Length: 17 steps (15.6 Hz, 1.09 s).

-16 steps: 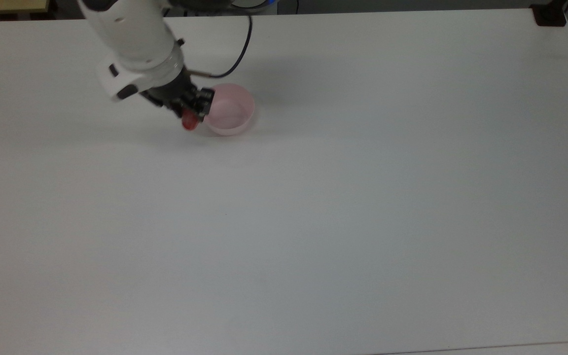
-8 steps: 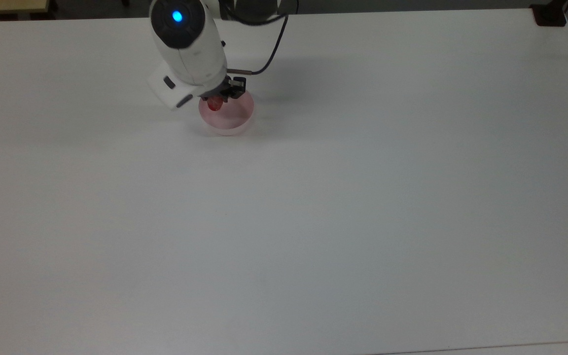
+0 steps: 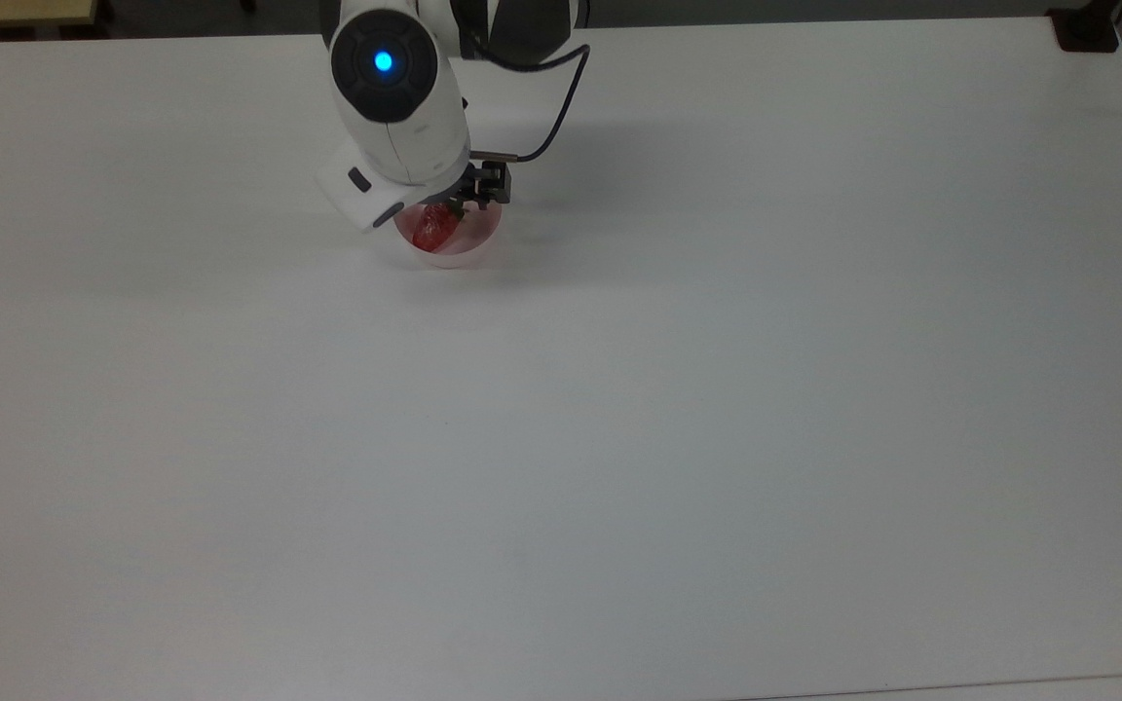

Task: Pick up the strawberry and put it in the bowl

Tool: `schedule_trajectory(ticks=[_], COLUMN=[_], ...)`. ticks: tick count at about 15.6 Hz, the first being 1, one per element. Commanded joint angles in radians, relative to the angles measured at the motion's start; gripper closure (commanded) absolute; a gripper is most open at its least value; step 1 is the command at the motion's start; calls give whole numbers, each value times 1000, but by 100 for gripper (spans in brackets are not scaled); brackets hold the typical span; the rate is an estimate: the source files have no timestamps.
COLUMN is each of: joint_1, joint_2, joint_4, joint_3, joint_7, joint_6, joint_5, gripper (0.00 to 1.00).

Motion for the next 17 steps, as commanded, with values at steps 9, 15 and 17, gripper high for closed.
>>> schedule_trajectory(ticks=[9, 15, 17], joint_1=[32, 177, 171], joint_2=[-307, -343, -343], joint_4=[171, 171, 171], joint_3=[-81, -255, -253], joint_7=[176, 69, -13], joint_6=[-225, -237, -182], joint_5=[-1, -2, 1], gripper=[0, 0, 0])
